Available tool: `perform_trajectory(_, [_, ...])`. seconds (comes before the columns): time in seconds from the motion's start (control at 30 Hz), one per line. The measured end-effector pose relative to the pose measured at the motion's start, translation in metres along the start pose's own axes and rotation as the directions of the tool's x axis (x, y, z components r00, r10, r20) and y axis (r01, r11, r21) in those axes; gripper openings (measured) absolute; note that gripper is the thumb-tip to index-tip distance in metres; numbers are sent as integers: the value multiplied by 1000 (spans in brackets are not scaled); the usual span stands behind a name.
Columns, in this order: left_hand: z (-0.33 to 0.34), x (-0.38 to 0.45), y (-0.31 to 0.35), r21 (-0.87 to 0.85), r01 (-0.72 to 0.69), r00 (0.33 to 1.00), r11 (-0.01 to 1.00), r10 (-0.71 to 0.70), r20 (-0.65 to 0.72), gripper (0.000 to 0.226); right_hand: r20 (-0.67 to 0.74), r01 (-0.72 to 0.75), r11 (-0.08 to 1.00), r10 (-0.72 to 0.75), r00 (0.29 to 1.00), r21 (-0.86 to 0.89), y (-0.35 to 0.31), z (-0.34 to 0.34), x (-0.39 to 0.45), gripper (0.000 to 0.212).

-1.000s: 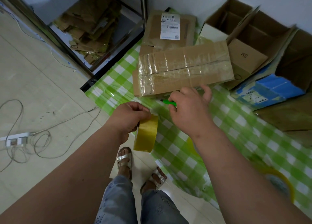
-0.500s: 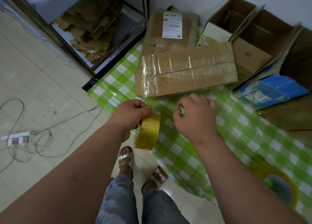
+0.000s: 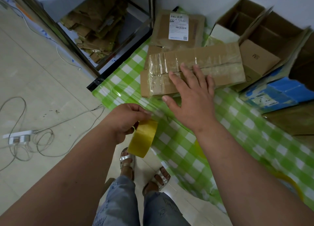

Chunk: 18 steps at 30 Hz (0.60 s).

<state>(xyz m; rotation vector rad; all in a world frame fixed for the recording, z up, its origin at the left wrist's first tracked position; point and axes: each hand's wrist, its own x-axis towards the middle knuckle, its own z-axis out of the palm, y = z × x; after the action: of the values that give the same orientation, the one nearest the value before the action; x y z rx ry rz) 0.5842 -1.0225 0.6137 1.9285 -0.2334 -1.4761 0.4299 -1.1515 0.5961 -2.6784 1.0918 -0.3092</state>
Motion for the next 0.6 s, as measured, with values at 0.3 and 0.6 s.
perform_trajectory(0.3, [-5, -2, 8, 169, -276, 961, 946, 275, 28, 19, -119, -57, 998, 53, 991, -29, -12, 6, 8, 69])
perform_trajectory(0.6, [24, -11, -13, 387, -479, 756, 788, 595, -275, 17, -176, -97, 995, 92, 980, -22, -17, 6, 16, 73])
